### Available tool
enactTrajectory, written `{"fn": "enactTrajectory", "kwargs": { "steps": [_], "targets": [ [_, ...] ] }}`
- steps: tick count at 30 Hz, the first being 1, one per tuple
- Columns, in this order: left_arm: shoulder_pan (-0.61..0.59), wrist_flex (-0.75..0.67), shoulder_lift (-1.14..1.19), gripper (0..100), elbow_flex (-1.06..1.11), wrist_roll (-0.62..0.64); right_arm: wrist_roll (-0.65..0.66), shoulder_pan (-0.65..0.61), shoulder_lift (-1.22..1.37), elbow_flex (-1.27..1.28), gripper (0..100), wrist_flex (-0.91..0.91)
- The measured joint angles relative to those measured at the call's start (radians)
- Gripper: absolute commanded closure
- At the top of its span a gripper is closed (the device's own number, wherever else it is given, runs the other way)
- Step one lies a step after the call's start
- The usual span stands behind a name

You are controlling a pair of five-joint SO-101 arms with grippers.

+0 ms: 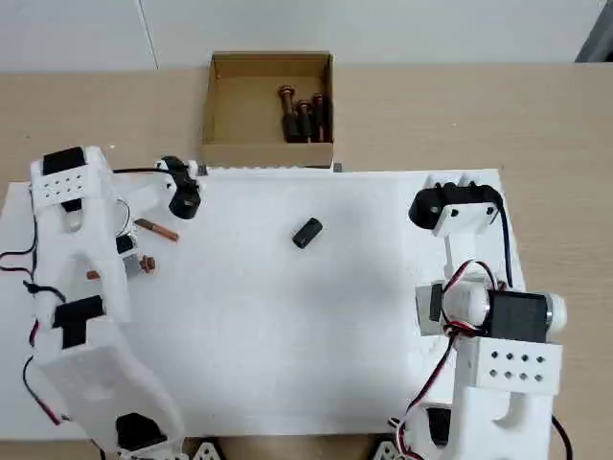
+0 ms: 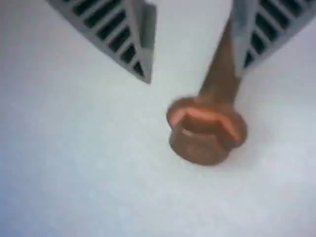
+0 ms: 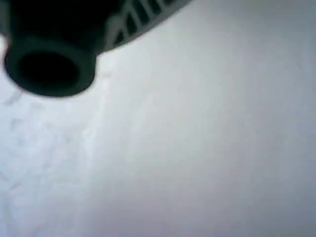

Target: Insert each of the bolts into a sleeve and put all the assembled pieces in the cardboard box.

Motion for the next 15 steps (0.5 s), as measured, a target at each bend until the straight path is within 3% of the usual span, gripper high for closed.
{"fn": "enactTrajectory", "kwargs": {
  "steps": [4, 9, 15],
  "targets": [
    [0.000, -0.025, 0.057, 90, 0.000, 0.000, 0.000, 0.000, 0.000, 0.000, 99.5, 0.000],
    [0.000, -0.037, 0.083, 99, 0.000, 0.000, 0.000, 0.000, 0.000, 0.000, 99.5, 0.000],
    [0.000, -0.037, 0.083, 99, 0.000, 0.000, 0.000, 0.000, 0.000, 0.000, 99.5, 0.000]
  ]
}}
